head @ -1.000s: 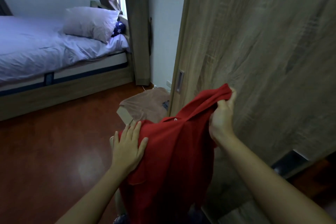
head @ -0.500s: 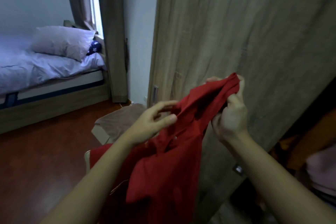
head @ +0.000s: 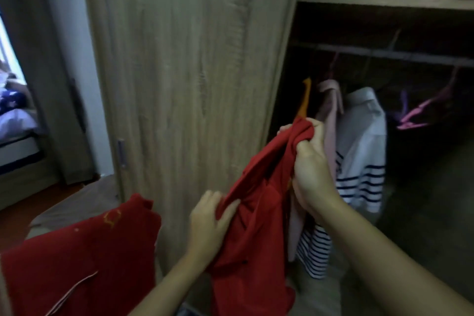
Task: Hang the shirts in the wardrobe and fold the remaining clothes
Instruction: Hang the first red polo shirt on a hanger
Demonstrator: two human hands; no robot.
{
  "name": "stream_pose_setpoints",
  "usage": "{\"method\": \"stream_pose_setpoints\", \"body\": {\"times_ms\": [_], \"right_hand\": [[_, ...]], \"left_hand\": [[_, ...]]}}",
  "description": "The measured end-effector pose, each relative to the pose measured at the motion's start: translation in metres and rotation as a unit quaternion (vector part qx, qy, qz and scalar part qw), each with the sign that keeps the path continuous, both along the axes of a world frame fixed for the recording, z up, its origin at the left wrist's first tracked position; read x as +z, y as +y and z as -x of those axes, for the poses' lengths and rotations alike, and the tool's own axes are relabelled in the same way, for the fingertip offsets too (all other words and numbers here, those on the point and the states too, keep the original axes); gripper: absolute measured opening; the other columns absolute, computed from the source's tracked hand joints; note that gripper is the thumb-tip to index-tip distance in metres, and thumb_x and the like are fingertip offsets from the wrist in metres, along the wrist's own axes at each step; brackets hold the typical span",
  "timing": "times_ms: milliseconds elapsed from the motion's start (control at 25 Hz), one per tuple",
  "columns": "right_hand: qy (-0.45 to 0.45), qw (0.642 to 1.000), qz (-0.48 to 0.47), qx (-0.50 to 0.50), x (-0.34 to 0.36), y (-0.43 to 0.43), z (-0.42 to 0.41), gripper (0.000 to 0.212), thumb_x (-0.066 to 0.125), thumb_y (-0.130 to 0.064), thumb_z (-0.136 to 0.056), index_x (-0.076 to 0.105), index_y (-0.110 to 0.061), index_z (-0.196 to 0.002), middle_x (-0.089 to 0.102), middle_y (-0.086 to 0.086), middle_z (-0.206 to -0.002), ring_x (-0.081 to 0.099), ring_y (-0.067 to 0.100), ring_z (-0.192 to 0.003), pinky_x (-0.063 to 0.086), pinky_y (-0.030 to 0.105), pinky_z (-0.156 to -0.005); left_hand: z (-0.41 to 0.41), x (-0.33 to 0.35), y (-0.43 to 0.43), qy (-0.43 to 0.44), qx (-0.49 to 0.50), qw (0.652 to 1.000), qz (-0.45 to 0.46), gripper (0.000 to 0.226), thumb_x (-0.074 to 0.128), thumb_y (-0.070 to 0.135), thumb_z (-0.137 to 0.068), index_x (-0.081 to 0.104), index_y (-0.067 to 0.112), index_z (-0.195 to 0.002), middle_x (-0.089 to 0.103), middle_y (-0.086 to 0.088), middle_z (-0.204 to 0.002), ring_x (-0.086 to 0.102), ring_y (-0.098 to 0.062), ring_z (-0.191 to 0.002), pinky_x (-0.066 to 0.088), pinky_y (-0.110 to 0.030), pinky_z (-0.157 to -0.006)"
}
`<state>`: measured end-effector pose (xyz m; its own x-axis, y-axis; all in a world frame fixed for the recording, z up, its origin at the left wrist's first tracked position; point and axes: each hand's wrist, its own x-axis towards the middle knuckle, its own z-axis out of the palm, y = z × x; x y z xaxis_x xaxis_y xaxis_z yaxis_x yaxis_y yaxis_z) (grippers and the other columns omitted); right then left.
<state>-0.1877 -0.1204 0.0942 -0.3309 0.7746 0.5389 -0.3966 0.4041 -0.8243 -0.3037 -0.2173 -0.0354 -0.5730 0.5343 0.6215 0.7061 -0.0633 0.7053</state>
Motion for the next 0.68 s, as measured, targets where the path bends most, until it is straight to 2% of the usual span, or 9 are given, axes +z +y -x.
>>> {"method": "stream_pose_setpoints", "body": {"times_ms": [80, 120, 240, 320, 400, 480, 520, 600, 680], "right_hand": [[-0.119, 0.992, -0.037, 0.003, 0.000, 0.016, -0.047, 0.028, 0.043, -0.004, -0.076, 0.042, -0.023, -0.097, 0.055, 0.000, -0.088, 0.057, 0.003, -0.075, 0.044, 0.008, -0.063], [-0.175, 0.983, -0.052, 0.005, -0.002, 0.022, -0.065, 0.035, 0.046, 0.001, -0.071, 0.041, -0.021, -0.098, 0.053, 0.001, -0.092, 0.058, 0.008, -0.086, 0.042, 0.005, -0.062], [-0.318, 0.942, -0.104, 0.003, -0.025, 0.029, -0.113, 0.061, 0.061, 0.010, -0.068, 0.039, -0.020, -0.117, 0.049, 0.000, -0.113, 0.047, 0.020, -0.120, 0.036, 0.001, -0.082], [-0.400, 0.908, -0.118, 0.039, -0.047, 0.024, -0.129, 0.079, 0.070, 0.002, -0.072, 0.026, -0.016, -0.136, 0.041, -0.001, -0.126, 0.042, 0.014, -0.125, 0.034, 0.005, -0.092], [-0.428, 0.892, -0.142, 0.030, -0.070, 0.020, -0.138, 0.090, 0.074, -0.010, -0.074, 0.015, -0.015, -0.142, 0.043, -0.001, -0.129, 0.045, 0.012, -0.122, 0.039, 0.021, -0.101], [-0.404, 0.897, -0.172, -0.050, -0.084, 0.025, -0.146, 0.076, 0.067, -0.004, -0.077, 0.023, -0.018, -0.137, 0.055, 0.000, -0.116, 0.057, 0.018, -0.110, 0.048, 0.033, -0.095], [-0.376, 0.906, -0.178, -0.083, -0.081, 0.028, -0.152, 0.066, 0.062, 0.002, -0.077, 0.030, -0.018, -0.131, 0.057, -0.002, -0.108, 0.060, 0.018, -0.104, 0.051, 0.031, -0.090], [-0.321, 0.916, -0.219, -0.098, -0.056, 0.034, -0.167, 0.051, 0.058, 0.011, -0.075, 0.044, -0.026, -0.106, 0.055, -0.004, -0.103, 0.061, 0.014, -0.097, 0.048, 0.013, -0.082], [-0.302, 0.909, -0.275, -0.087, -0.017, 0.042, -0.186, 0.052, 0.055, 0.015, -0.069, 0.047, -0.036, -0.076, 0.057, 0.000, -0.101, 0.061, 0.009, -0.094, 0.043, 0.005, -0.079]], "left_hand": [[-0.017, 0.017, 0.007, -0.034, -0.023, 0.999, -0.005, 0.032, 0.059, 0.044, -0.077, 0.063, 0.013, -0.071, 0.056, 0.011, -0.061, 0.050, 0.009, -0.058, 0.033, -0.010, -0.055], [-0.024, 0.033, 0.010, -0.015, -0.036, 0.999, 0.003, 0.027, 0.063, 0.037, -0.075, 0.067, 0.011, -0.071, 0.058, 0.009, -0.060, 0.051, 0.009, -0.058, 0.033, -0.006, -0.055], [-0.059, 0.079, 0.031, 0.063, -0.066, 0.995, 0.050, 0.010, 0.071, 0.020, -0.073, 0.072, 0.010, -0.073, 0.061, 0.007, -0.062, 0.053, 0.002, -0.064, 0.033, -0.003, -0.055], [-0.088, 0.092, 0.044, 0.069, -0.078, 0.990, 0.097, 0.007, 0.071, 0.017, -0.074, 0.074, 0.011, -0.076, 0.069, 0.001, -0.071, 0.057, -0.004, -0.067, 0.035, -0.009, -0.058], [-0.115, 0.097, 0.049, 0.071, -0.091, 0.987, 0.116, 0.009, 0.070, 0.018, -0.075, 0.074, 0.010, -0.077, 0.071, -0.004, -0.075, 0.062, -0.012, -0.071, 0.040, -0.017, -0.063], [-0.125, 0.107, 0.049, 0.063, -0.080, 0.990, 0.097, 0.010, 0.069, 0.018, -0.075, 0.074, 0.010, -0.078, 0.071, -0.003, -0.076, 0.063, -0.013, -0.073, 0.044, -0.022, -0.067], [-0.123, 0.112, 0.046, 0.063, -0.064, 0.992, 0.085, 0.009, 0.069, 0.018, -0.075, 0.074, 0.011, -0.079, 0.071, 0.000, -0.077, 0.063, -0.011, -0.073, 0.045, -0.022, -0.068], [-0.108, 0.104, 0.043, 0.082, -0.029, 0.992, 0.093, 0.009, 0.069, 0.020, -0.075, 0.074, 0.018, -0.083, 0.067, 0.007, -0.077, 0.060, -0.008, -0.073, 0.045, -0.023, -0.068], [-0.091, 0.076, 0.036, 0.101, -0.026, 0.980, 0.172, 0.018, 0.069, 0.015, -0.074, 0.074, 0.022, -0.089, 0.065, 0.010, -0.079, 0.061, -0.011, -0.077, 0.046, -0.025, -0.071]]}}
